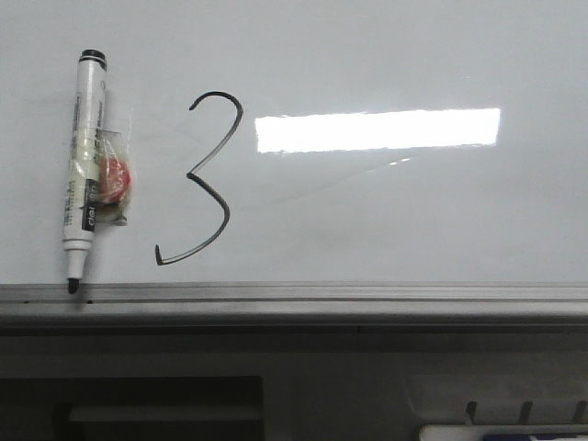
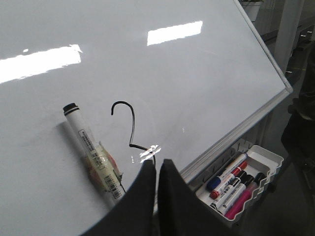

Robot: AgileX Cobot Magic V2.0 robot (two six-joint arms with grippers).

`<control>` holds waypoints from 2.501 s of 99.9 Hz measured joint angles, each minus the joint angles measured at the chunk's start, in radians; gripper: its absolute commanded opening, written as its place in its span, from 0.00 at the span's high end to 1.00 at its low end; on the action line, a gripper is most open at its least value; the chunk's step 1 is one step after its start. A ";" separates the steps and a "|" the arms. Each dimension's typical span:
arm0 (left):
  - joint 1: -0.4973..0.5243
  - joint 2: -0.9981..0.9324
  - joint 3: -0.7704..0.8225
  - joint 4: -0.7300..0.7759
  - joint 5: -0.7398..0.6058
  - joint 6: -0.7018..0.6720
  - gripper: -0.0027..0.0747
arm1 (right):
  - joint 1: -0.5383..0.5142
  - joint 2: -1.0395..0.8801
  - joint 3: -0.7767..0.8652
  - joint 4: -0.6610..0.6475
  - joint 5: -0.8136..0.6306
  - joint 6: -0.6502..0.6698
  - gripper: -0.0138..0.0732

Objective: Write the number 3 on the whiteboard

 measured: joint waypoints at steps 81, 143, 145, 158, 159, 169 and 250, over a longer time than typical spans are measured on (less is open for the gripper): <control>0.000 0.000 0.000 -0.014 0.002 0.000 0.99 | 0.000 -0.010 0.001 0.000 0.000 0.000 0.91; 0.512 -0.109 0.084 0.333 -0.046 -0.287 0.99 | 0.000 -0.010 0.001 0.000 0.000 0.000 0.91; 0.525 -0.120 0.096 0.356 -0.046 -0.317 0.99 | 0.000 -0.010 0.001 0.000 0.000 0.000 0.91; 0.593 -0.184 0.162 0.424 -0.044 -0.400 0.99 | 0.000 -0.010 0.001 0.000 0.000 0.000 0.91; 0.596 -0.187 0.165 0.427 -0.044 -0.402 0.99 | 0.000 -0.010 0.001 0.000 0.000 0.000 0.91; 0.635 -0.217 0.208 0.437 -0.042 -0.415 0.99 | 0.000 -0.010 0.001 0.000 0.000 0.000 0.91; 0.713 -0.217 0.267 0.393 0.080 -0.419 0.99 | 0.000 -0.010 0.004 0.000 0.000 0.000 0.91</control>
